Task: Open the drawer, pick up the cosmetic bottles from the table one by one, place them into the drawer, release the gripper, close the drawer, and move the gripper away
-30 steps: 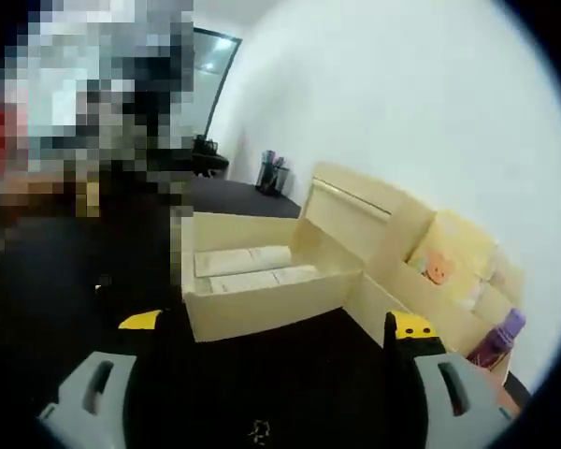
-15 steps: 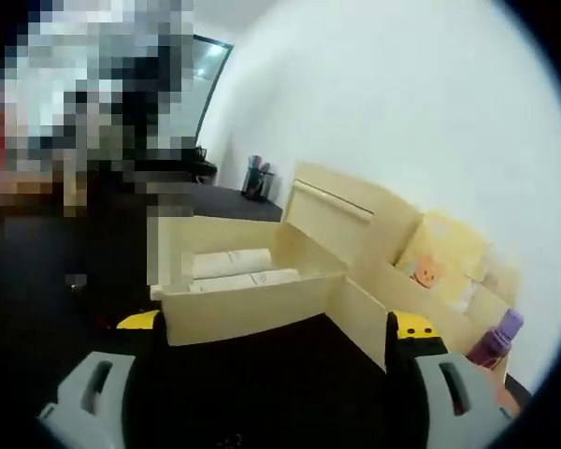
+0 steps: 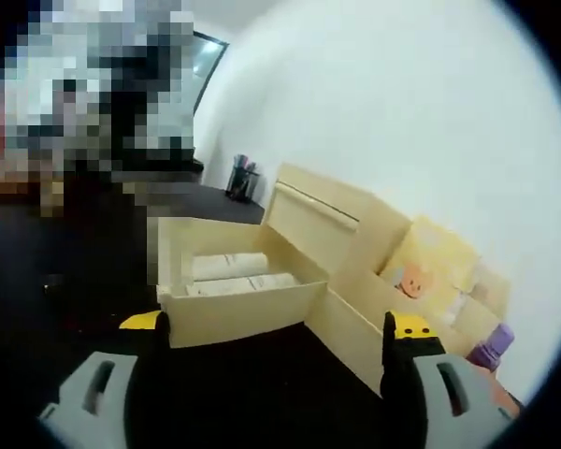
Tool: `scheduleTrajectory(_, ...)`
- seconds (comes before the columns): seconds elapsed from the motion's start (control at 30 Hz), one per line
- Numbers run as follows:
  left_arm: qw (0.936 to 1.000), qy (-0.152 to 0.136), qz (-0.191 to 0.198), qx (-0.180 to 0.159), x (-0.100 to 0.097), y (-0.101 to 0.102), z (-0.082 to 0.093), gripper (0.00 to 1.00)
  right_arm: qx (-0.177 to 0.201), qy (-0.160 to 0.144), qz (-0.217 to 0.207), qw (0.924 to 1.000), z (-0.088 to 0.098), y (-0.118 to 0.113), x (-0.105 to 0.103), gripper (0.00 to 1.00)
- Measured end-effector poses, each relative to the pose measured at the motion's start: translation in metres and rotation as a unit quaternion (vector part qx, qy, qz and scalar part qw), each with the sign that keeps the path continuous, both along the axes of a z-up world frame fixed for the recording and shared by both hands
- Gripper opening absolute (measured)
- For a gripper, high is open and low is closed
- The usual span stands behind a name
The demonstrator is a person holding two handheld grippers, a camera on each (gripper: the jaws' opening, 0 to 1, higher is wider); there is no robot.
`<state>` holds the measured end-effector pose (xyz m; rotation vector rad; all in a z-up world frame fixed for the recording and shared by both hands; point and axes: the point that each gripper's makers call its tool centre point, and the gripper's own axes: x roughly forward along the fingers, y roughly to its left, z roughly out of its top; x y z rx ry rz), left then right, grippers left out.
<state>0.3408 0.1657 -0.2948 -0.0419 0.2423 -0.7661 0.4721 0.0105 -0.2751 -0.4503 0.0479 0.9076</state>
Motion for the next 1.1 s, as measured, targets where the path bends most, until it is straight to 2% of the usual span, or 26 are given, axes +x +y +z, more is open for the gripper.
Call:
scheduleTrajectory(0.07, 1.0000, 0.000, 0.000, 0.000, 0.000, 0.000, 0.000, 0.80, -0.001, -0.004, -0.004, 1.0000, 0.001, 0.000, 0.004, 0.85)
scheduleTrajectory(0.13, 1.0000, -0.001, -0.001, 0.001, 0.000, 0.000, 0.000, 0.80, 0.000, -0.024, -0.013, 0.9996, 0.007, -0.002, 0.008, 0.79)
scheduleTrajectory(0.23, 1.0000, -0.004, -0.001, -0.003, -0.001, -0.002, 0.002, 0.80, 0.005, -0.037, -0.026, 0.9990, 0.013, -0.004, 0.013, 0.73)
scheduleTrajectory(0.33, 1.0000, -0.005, 0.000, -0.004, -0.001, -0.002, 0.003, 0.79, 0.012, -0.031, -0.032, 0.9989, 0.017, -0.005, 0.023, 0.72)
scheduleTrajectory(0.73, 1.0000, -0.002, -0.004, 0.008, -0.001, -0.003, -0.001, 0.78, 0.025, -0.016, -0.047, 0.9985, 0.011, -0.003, 0.038, 0.72)
scheduleTrajectory(1.1, 0.9999, -0.003, -0.004, 0.009, -0.001, -0.001, -0.001, 0.77, 0.026, -0.021, -0.059, 0.9977, 0.012, 0.000, 0.050, 0.70)
